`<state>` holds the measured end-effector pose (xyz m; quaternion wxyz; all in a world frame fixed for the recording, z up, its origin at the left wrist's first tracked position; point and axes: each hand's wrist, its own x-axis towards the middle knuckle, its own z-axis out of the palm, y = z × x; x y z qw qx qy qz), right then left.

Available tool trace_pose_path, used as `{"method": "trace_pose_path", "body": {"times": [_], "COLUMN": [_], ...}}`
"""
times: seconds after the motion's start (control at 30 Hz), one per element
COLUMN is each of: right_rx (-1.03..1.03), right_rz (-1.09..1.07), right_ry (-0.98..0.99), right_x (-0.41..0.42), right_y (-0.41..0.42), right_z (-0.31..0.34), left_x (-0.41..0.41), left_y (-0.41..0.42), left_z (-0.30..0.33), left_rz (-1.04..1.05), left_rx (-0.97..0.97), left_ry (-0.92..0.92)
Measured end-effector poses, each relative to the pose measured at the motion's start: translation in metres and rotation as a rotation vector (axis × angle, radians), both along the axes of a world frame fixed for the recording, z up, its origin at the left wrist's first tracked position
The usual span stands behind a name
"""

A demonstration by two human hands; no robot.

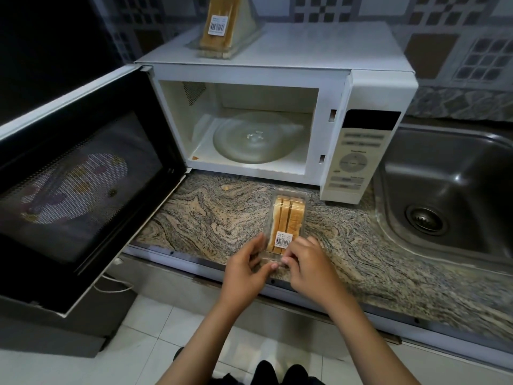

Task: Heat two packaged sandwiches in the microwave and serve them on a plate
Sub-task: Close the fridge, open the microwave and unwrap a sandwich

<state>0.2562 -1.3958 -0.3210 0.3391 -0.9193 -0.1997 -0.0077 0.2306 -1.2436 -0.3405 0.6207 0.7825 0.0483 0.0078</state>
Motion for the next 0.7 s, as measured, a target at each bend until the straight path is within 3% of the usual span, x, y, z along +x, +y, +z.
{"method": "trace_pose_path", "body": {"times": [0.5,0.7], "right_rx": [0.152,0.416], "right_rz": [-0.013,-0.131], "right_ry": [0.01,0.016], "right_x": [-0.007,-0.001], "right_y": [-0.004,-0.011], "right_z": [-0.007,0.046], "left_x": [0.008,0.011], "left_y": [0.004,0.009], "left_z": [0.005,0.004], "left_rz": [-0.122,-0.122], "left_rx": [-0.05,-0.078], "left_ry": [0.119,0.15]}}
